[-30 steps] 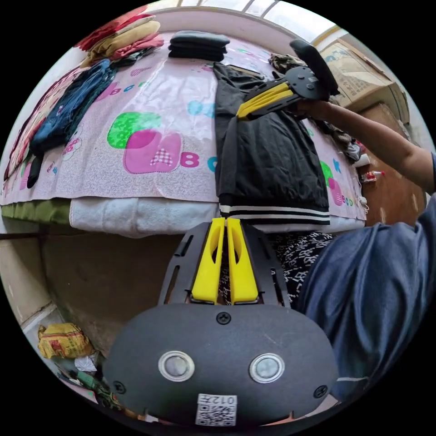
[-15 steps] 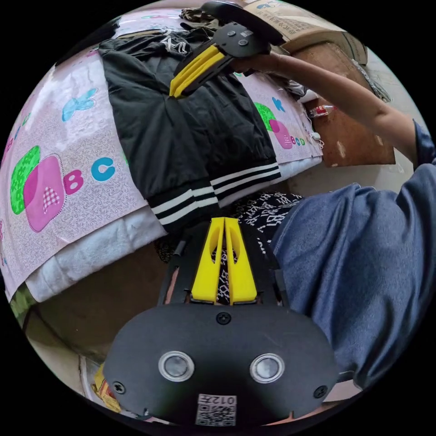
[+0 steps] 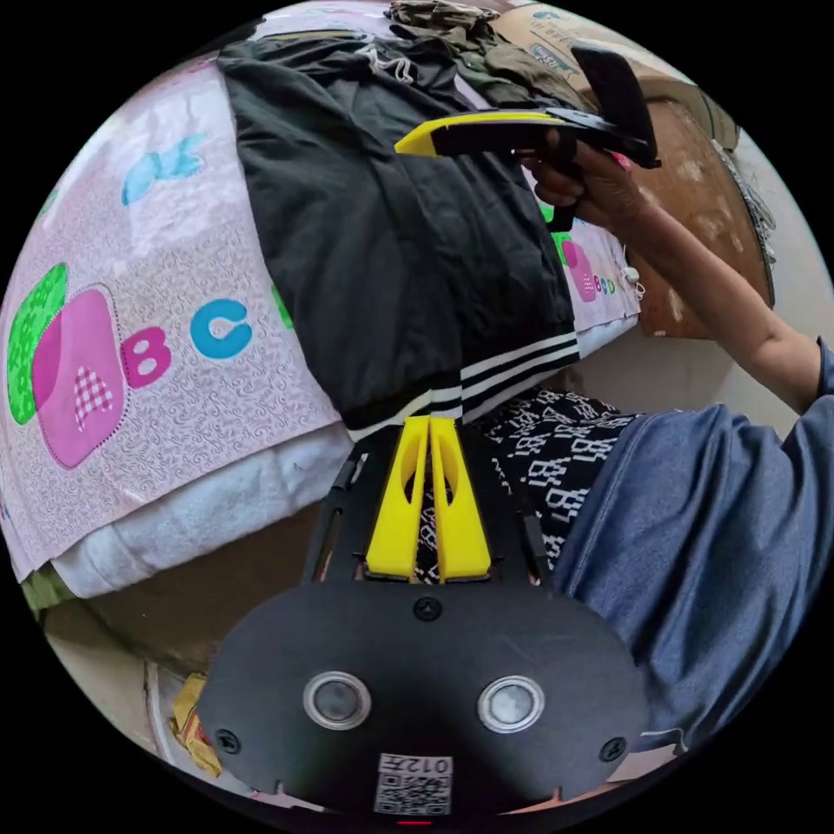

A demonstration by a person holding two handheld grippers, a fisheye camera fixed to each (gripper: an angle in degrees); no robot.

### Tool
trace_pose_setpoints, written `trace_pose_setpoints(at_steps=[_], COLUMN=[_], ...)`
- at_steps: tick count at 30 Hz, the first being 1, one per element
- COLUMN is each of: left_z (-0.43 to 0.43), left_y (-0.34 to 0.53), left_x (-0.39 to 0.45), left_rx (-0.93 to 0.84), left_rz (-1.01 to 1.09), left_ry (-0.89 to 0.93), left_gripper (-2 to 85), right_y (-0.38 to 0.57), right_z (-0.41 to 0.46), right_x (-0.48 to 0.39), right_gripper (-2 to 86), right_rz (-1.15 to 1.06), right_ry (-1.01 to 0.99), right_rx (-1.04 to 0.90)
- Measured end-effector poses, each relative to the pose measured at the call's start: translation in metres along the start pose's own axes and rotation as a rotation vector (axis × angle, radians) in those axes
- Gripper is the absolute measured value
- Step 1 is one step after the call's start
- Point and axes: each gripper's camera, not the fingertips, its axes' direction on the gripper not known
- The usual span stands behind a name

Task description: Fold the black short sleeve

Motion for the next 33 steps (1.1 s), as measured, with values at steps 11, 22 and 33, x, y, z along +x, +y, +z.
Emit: trace_pose_setpoints(at_steps=[11,22,33], left_z=[-0.009,0.11,0.251], left_y=[-0.021,-0.291,-0.358], left_x=[0.003,0.084,0.078], left_rx=[0.201,0.032,-0.143], left_rz=[0.298,0.945,1.208], left_ry=[-0.191,-0.793,-1.039], left_gripper=[0.4,-0.1,0.0], right_y=[0.307,0.381,0.382], right_z=[-0.117,-0.087,-0.092], right_x=[-0.035,-0.114,-0.15], right_gripper=[3.7,7.5,8.1], right_rz=[0.76,1.126,1.199], right_ry=[0.191,0.352,0.422], right_rx=[0.333,0.48,0.502])
